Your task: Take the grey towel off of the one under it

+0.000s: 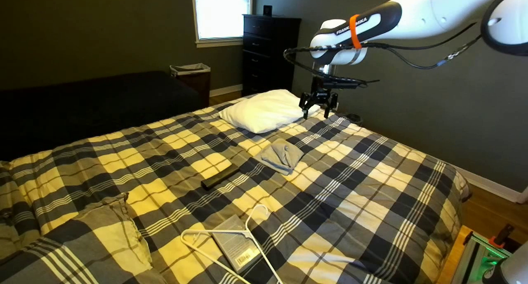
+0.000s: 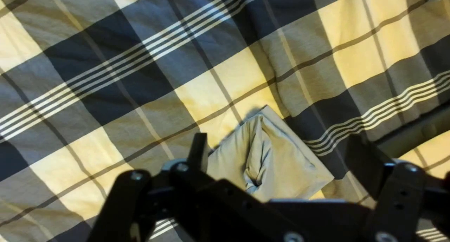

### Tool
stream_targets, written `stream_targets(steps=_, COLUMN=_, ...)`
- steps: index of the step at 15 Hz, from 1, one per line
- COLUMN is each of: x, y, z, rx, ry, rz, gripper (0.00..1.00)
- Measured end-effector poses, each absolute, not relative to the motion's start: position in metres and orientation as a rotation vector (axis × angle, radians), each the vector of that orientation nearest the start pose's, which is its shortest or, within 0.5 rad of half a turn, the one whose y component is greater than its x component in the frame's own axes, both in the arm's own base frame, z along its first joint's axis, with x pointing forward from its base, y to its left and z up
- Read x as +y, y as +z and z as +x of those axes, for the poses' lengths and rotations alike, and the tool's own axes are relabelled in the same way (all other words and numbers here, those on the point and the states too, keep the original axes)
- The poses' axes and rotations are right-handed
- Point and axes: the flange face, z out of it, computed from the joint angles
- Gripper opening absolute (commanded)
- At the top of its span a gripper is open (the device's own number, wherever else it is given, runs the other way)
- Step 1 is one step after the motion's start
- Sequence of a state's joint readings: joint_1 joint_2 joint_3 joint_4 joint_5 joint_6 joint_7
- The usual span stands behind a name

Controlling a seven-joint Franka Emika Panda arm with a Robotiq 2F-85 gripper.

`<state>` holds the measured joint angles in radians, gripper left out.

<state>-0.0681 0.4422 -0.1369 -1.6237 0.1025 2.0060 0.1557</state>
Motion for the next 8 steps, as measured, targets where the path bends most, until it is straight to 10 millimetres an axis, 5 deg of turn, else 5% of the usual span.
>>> stream_targets(steps=4, x=-0.103, y=0.315, z=0.707, rx=0.643, ry=0.095, rz=-3.142, gripper=1.00)
stream_targets(steps=8, x=-0.110, y=0.258, z=0.726, rx=0.651, ry=0.276, rz=-3.091, gripper=1.00)
